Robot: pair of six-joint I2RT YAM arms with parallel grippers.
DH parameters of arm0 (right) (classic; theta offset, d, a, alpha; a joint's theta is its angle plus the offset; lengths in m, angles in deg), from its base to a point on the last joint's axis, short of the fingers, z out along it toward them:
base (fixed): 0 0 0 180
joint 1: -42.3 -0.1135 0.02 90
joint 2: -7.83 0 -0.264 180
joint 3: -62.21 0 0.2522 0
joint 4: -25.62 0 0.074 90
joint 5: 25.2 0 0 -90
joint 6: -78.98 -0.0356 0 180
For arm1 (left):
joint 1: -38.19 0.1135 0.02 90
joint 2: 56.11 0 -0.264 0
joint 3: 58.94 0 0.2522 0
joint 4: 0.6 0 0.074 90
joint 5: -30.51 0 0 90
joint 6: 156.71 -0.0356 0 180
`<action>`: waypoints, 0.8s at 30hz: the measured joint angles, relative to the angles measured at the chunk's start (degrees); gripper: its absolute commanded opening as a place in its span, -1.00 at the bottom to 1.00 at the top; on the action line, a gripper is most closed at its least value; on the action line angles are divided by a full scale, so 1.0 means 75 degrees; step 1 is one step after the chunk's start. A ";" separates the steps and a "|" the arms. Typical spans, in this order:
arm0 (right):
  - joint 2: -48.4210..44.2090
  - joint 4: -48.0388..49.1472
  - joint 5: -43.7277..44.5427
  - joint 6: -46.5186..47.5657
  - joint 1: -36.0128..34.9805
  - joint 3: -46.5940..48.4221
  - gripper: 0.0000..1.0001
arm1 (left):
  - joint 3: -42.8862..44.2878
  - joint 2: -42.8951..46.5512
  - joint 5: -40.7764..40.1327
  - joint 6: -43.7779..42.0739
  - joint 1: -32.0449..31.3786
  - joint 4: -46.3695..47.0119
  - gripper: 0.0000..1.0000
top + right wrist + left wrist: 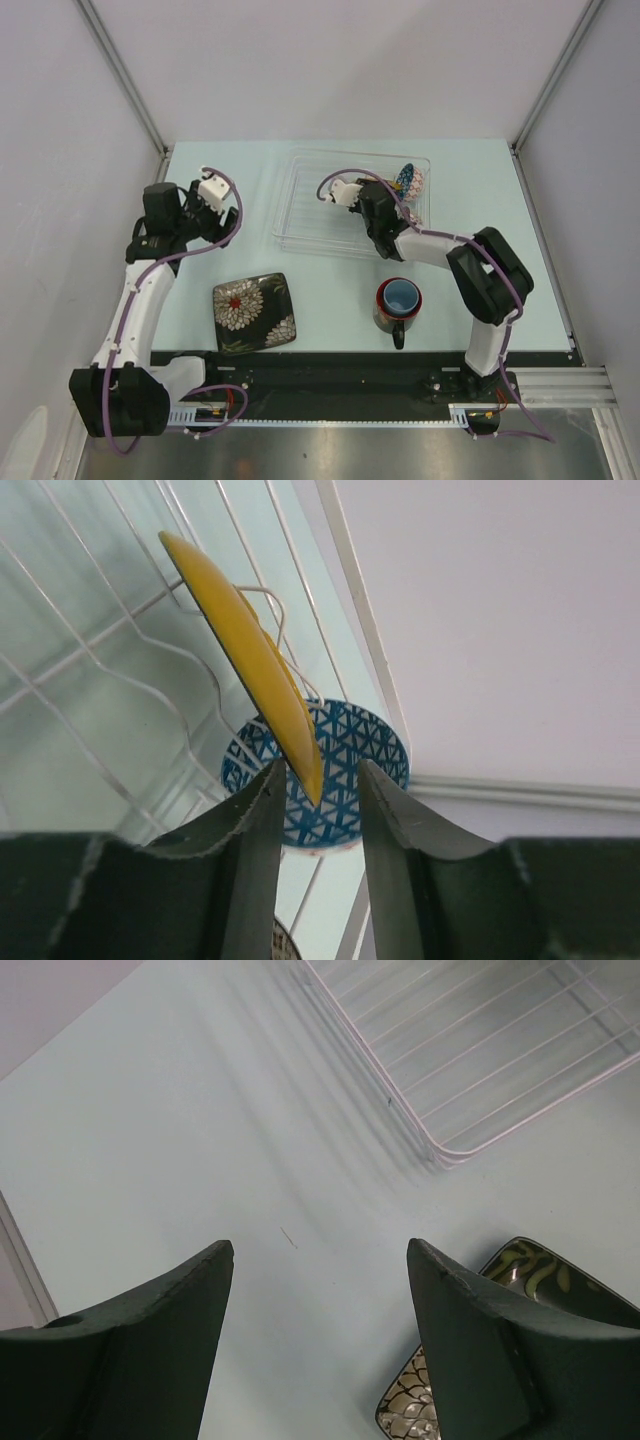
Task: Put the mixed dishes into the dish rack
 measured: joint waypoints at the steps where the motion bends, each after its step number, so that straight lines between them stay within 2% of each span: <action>1: -0.0079 -0.0105 0.0064 -0.0137 -0.0050 0.0000 -0.08 | 0.0064 0.0000 0.0000 0.0000 0.0000 -0.0023 0.52; 4: -0.0734 -0.0810 0.0356 -0.0772 -0.0385 0.0003 0.29 | 0.0306 0.0003 -0.0038 -0.0009 0.0000 -0.0093 0.53; 7: -0.1550 -0.1445 0.0452 -0.1355 -0.0790 0.0012 0.45 | 0.0475 0.0015 -0.0093 -0.0020 0.0009 -0.0163 0.53; 9: -0.2235 -0.1958 0.0530 -0.1795 -0.1119 0.0041 0.48 | 0.0513 0.0050 -0.0117 -0.0035 0.0017 -0.0233 0.53; 11: -0.2795 -0.2398 0.0682 -0.2192 -0.1451 0.0119 0.62 | 0.0519 0.0087 -0.0119 -0.0079 0.0029 -0.0344 0.53; 14: -0.3281 -0.3092 0.1087 -0.2815 -0.1932 0.0309 0.96 | 0.0580 0.0131 -0.0108 -0.0108 0.0105 -0.0627 0.53; 16: -0.3430 -0.3914 0.1227 -0.3488 -0.2302 0.0624 1.00 | 0.0691 0.0140 -0.0073 -0.0239 0.0236 -0.0898 0.52; 18: -0.3468 -0.4835 0.0796 -0.4485 -0.2538 0.1128 1.00 | 0.0796 0.0184 -0.0038 -0.0562 0.0449 -0.1314 0.51; 21: -0.3602 -0.5846 -0.0627 -0.6426 -0.2643 0.1801 0.99 | 0.0793 0.0425 -0.0052 -0.1612 0.0991 -0.2157 0.50; 24: -0.3724 -0.6391 -0.1504 -0.8072 -0.2661 0.1973 0.98 | 0.0729 0.0682 -0.0055 -0.2841 0.1816 -0.2973 0.48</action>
